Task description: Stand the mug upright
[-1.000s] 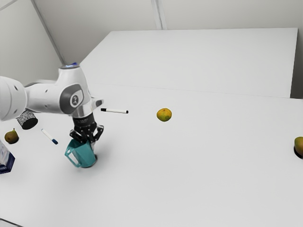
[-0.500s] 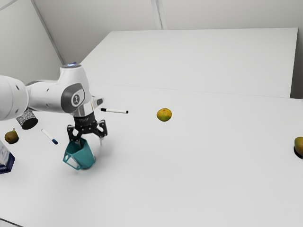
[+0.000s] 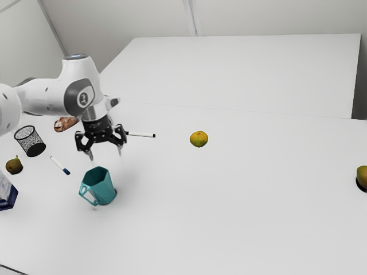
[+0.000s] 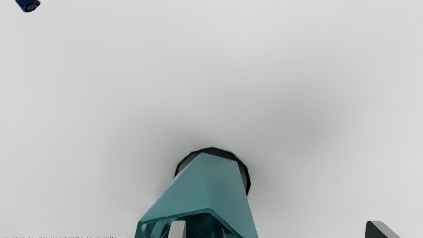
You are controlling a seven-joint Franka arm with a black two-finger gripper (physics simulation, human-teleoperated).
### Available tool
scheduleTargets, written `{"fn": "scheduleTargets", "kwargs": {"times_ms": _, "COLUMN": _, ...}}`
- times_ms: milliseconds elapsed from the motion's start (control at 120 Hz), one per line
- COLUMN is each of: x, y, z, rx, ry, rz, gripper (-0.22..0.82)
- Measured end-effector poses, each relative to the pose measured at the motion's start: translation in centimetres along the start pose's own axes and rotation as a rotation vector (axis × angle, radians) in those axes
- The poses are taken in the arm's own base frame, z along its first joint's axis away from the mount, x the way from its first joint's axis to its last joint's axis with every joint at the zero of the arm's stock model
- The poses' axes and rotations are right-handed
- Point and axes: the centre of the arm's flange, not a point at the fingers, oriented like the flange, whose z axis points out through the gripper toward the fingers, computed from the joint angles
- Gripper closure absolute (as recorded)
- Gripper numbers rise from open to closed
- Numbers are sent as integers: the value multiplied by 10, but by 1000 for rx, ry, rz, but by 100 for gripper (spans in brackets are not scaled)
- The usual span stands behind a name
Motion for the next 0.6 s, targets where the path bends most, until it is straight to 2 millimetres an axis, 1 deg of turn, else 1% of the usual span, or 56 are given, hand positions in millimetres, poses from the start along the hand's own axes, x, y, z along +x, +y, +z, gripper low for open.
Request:
{"fn": "scheduleTargets", "kwargs": {"times_ms": 67, "x": 2, "y": -2, "z": -17, "rx": -5, "ry": 10, "rz": 16, "gripper": 1}}
{"fn": "scheduleTargets", "kwargs": {"times_ms": 158, "x": 4, "y": -5, "z": -49, "rx": 5, "ry": 40, "rz": 58, "gripper": 1}}
{"fn": "scheduleTargets", "kwargs": {"times_ms": 275, "x": 0, "y": -6, "z": -72, "rx": 12, "ry": 52, "rz": 119, "gripper": 0}}
{"fn": "scheduleTargets", "kwargs": {"times_ms": 383, "x": -1, "y": -8, "z": -113, "rx": 3, "ry": 96, "rz": 175, "gripper": 0}}
{"fn": "scheduleTargets", "kwargs": {"times_ms": 525, "x": -4, "y": -12, "z": -153, "rx": -1, "ry": 134, "rz": 240, "gripper": 0}}
{"fn": "scheduleTargets", "kwargs": {"times_ms": 600, "x": -7, "y": -15, "z": -179, "rx": 1, "ry": 158, "rz": 266, "gripper": 0}}
